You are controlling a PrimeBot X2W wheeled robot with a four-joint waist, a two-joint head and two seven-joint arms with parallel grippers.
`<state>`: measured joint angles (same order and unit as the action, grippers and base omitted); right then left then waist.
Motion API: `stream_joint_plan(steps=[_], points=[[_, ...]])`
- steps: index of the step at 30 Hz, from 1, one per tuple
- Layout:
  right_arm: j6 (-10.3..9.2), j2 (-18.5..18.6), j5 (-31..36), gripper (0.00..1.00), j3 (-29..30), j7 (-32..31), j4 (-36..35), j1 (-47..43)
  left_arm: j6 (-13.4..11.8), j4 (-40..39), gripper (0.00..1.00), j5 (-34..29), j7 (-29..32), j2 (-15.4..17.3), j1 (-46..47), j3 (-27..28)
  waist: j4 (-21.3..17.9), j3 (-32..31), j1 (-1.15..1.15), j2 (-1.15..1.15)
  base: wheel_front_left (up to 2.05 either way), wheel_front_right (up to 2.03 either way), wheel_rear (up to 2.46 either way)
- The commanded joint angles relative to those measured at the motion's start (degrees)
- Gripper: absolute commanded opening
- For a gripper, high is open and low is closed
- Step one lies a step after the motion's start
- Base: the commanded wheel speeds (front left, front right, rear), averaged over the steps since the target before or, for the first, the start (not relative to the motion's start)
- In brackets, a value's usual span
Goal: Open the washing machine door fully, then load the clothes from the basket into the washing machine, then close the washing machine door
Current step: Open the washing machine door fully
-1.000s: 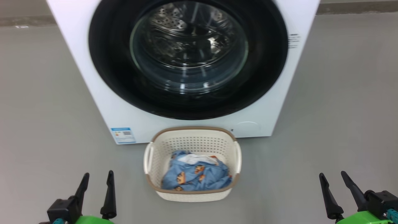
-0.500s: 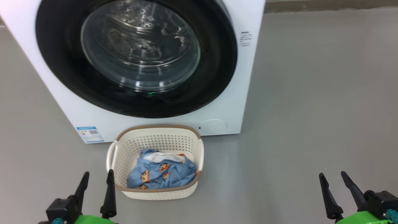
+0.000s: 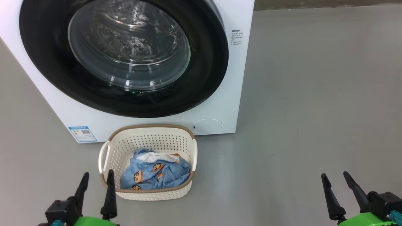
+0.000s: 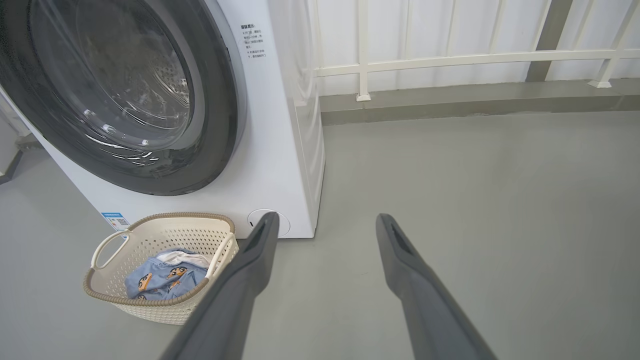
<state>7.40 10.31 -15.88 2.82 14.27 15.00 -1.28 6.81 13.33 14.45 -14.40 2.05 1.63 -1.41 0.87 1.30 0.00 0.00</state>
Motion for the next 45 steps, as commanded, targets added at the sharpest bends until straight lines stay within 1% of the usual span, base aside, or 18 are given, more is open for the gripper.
stream_joint_plan(steps=[1,22,23,24,25,28,32,36,40,45], points=[[0.09,0.7,0.0,1.00,-1.2,0.7,-1.6,1.0,-0.3,-1.6,1.00,0.3,-0.6,0.8,1.8,1.8,0.0,0.0,0.00,0.00,0.00,0.00,0.00],[0.09,0.1,-0.4,1.00,-0.7,0.7,-3.3,0.5,-0.4,-1.8,1.00,0.2,-0.6,0.8,1.3,1.8,0.2,-0.7,0.00,0.00,0.00,0.00,0.00],[0.09,0.1,-0.4,0.58,-0.7,0.7,-3.4,0.4,-0.4,-1.9,1.00,0.2,-0.6,0.8,1.3,1.7,0.3,-0.7,0.00,0.00,0.00,0.00,0.00],[0.09,0.1,-0.5,0.36,-0.6,0.7,-3.4,0.4,-0.4,-1.9,1.00,0.2,-0.6,0.8,1.2,1.7,0.3,-0.7,0.00,0.00,0.00,0.00,0.00],[0.09,0.0,-0.7,0.00,-0.6,0.7,-3.5,0.3,-0.4,-1.9,1.00,0.1,-0.6,0.8,1.2,1.7,0.3,-0.7,0.00,0.00,0.00,0.00,0.00],[0.09,-0.8,-2.8,0.00,0.7,0.7,-3.8,0.3,-0.5,-2.1,1.00,0.0,-0.6,0.8,1.0,1.7,0.4,-0.8,0.00,0.00,0.00,0.00,0.00],[0.09,-3.0,-9.5,0.00,5.0,0.7,-4.2,0.3,-0.7,-2.4,1.00,-0.2,-0.6,0.8,0.7,1.8,0.3,-0.8,0.00,0.00,0.00,0.00,0.00],[0.09,-3.9,-17.5,0.00,8.8,0.7,-3.5,0.7,-0.8,-2.6,1.00,-0.5,-0.6,0.8,0.5,1.8,0.3,-0.5,0.00,0.00,0.00,0.00,0.00],[0.09,-3.9,-26.1,0.00,12.0,0.7,-2.3,1.4,-0.9,-2.9,1.00,-0.5,-0.6,0.8,0.1,1.8,0.3,-0.3,0.00,0.00,0.00,0.00,0.00],[0.09,-3.8,-38.3,0.00,16.5,0.7,-0.6,2.1,-1.0,-3.3,1.00,-0.4,-0.6,0.8,-0.7,1.6,0.7,-0.3,0.00,0.00,0.00,0.00,0.00]])
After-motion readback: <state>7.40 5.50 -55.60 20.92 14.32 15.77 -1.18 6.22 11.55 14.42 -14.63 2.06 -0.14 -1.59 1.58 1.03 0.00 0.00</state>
